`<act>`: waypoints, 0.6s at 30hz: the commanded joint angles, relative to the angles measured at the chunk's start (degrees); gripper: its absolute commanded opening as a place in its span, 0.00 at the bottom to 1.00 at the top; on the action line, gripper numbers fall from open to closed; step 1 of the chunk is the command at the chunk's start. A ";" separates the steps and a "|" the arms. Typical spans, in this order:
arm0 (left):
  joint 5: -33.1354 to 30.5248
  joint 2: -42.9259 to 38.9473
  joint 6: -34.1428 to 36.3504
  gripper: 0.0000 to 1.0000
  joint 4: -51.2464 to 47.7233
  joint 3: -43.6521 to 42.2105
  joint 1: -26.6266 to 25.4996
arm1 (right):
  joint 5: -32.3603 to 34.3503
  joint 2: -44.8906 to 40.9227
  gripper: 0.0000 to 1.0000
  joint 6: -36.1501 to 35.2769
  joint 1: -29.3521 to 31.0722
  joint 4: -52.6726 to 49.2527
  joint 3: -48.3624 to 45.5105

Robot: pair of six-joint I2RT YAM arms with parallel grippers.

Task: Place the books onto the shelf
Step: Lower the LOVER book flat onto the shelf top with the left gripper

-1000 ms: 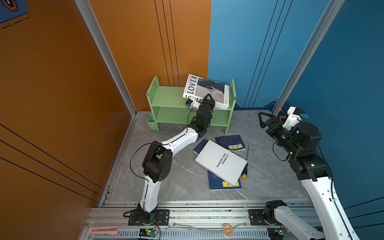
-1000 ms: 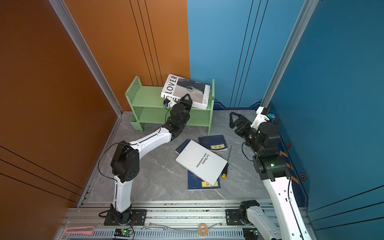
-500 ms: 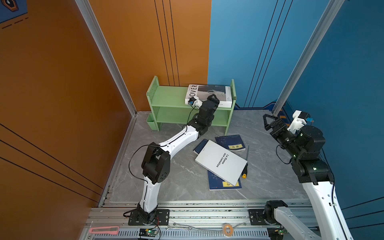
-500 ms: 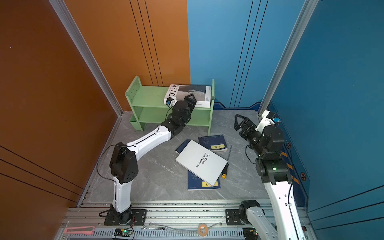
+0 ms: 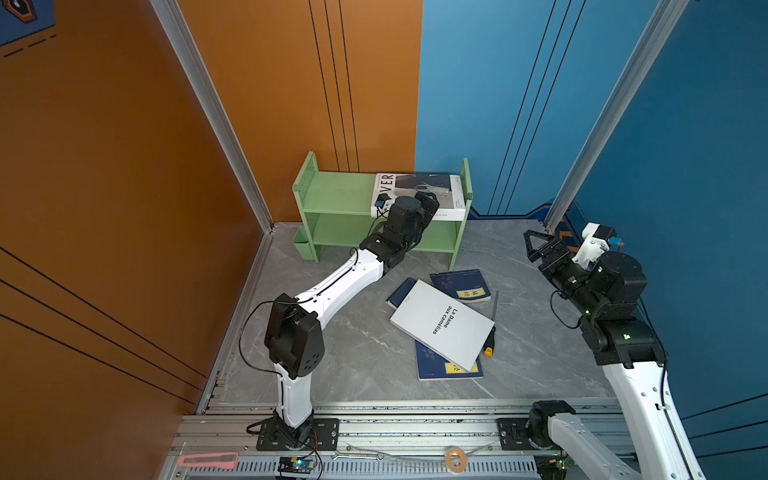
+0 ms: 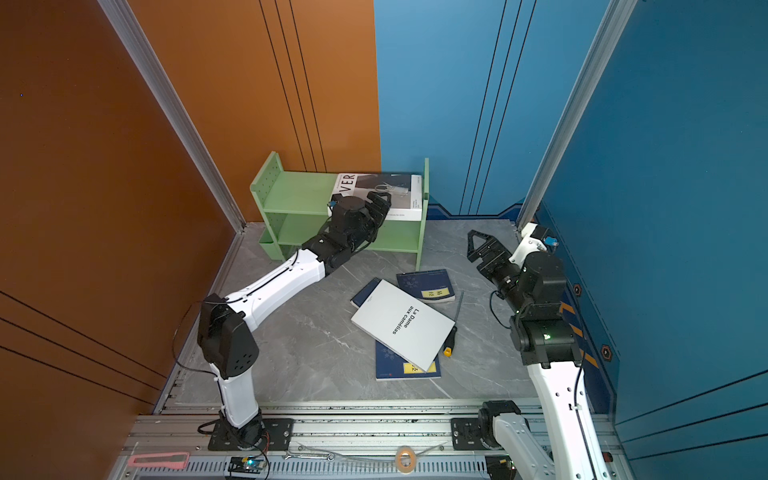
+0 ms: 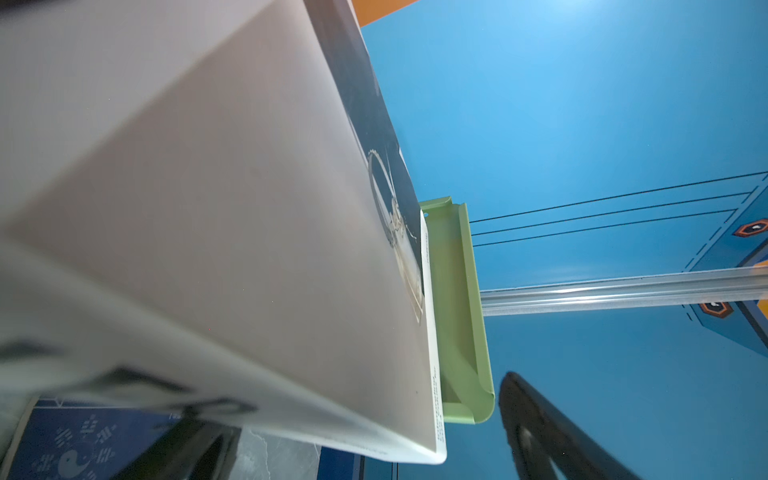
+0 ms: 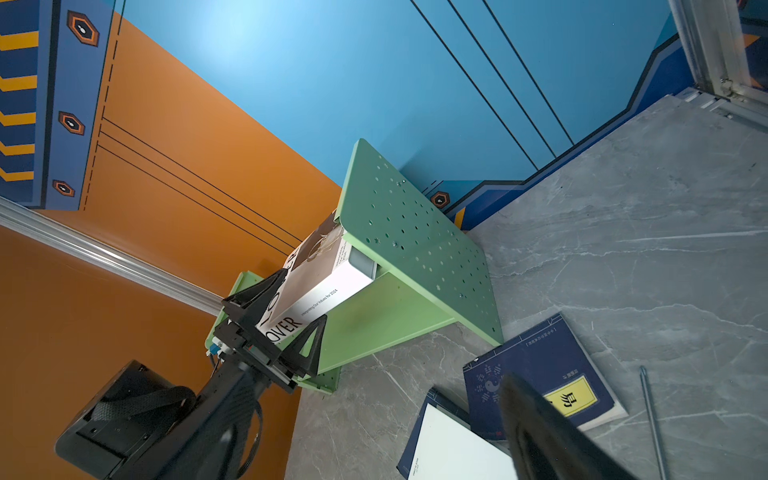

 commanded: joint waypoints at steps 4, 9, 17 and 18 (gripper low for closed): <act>11.80 -4.42 0.47 1.00 -2.33 -1.69 3.27 | 0.53 1.66 0.94 0.94 0.33 2.89 -0.65; 20.58 -4.83 0.69 0.99 -4.85 -2.31 4.47 | 1.35 3.93 0.94 1.58 1.42 3.89 -0.46; 27.23 -7.13 0.45 0.98 -5.34 -3.92 5.66 | 4.00 4.74 0.95 2.00 3.58 4.23 -1.12; 27.98 -7.75 1.41 0.98 -5.11 -3.85 5.66 | 4.17 4.66 0.95 2.02 3.84 4.44 -1.08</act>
